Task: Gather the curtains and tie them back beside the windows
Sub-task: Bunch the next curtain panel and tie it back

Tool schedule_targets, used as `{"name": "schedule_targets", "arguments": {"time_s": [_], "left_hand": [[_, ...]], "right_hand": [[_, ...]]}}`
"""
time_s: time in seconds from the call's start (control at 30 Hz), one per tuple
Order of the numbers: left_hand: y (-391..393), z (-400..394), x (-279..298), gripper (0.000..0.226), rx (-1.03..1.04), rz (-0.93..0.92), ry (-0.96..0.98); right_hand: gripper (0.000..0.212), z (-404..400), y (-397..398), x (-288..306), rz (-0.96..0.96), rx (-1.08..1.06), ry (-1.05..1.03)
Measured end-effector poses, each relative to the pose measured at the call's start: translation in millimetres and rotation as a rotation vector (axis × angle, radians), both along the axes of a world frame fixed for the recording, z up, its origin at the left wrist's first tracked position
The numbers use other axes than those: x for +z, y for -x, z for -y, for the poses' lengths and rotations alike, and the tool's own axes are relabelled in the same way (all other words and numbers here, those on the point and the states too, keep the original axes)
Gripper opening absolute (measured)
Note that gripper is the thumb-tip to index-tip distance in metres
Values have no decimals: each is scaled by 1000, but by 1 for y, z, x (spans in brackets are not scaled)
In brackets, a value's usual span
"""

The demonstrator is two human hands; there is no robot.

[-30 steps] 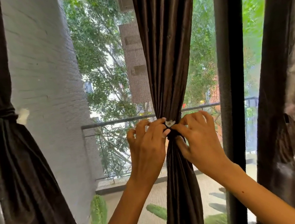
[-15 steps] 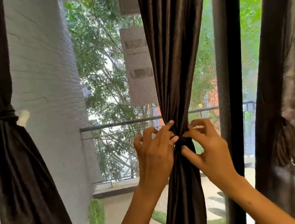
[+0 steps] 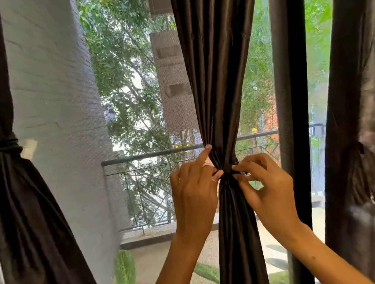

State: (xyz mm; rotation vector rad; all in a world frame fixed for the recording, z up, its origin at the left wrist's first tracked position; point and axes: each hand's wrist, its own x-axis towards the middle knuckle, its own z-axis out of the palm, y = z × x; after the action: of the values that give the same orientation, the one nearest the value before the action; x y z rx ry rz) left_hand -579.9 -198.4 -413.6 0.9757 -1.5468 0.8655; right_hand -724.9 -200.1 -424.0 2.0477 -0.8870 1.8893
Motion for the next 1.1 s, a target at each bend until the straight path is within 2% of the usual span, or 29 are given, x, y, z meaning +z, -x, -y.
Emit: {"name": "schedule_targets", "arguments": {"time_s": [0.17,0.33,0.4,0.53,0.63,0.8,0.87,0.93,1.0,1.1], "left_hand": [[-1,2,-8,20,117,32,66],[-14,5,-4,22,173,65,88],[-20,7,-5,24,185,71,91],[-20,9,-9,26,177,58,84],[-14,11,-8,26,133,-8,4],[-11,11,-6,24,57,-51,-117],[-11,8,-6,14,-26,-127,-108],[-5,4,-6,20,-72,-198,-81],[7,-1,-4,28,-98,-194,-25],[36,-9,2,25,-202,-125,47]], "right_hand": [[22,-5,2,2,42,59,-141],[22,0,16,9,-34,118,-279],[22,2,26,9,-71,128,-307],[25,1,38,8,-22,182,-380],[34,5,34,5,11,149,-352],[32,8,25,0,-102,62,-315],[33,6,22,1,-107,66,-325],[27,7,23,-1,-74,70,-317],[22,5,29,-3,-36,33,-294],[20,-4,42,-1,56,-16,-285]]}}
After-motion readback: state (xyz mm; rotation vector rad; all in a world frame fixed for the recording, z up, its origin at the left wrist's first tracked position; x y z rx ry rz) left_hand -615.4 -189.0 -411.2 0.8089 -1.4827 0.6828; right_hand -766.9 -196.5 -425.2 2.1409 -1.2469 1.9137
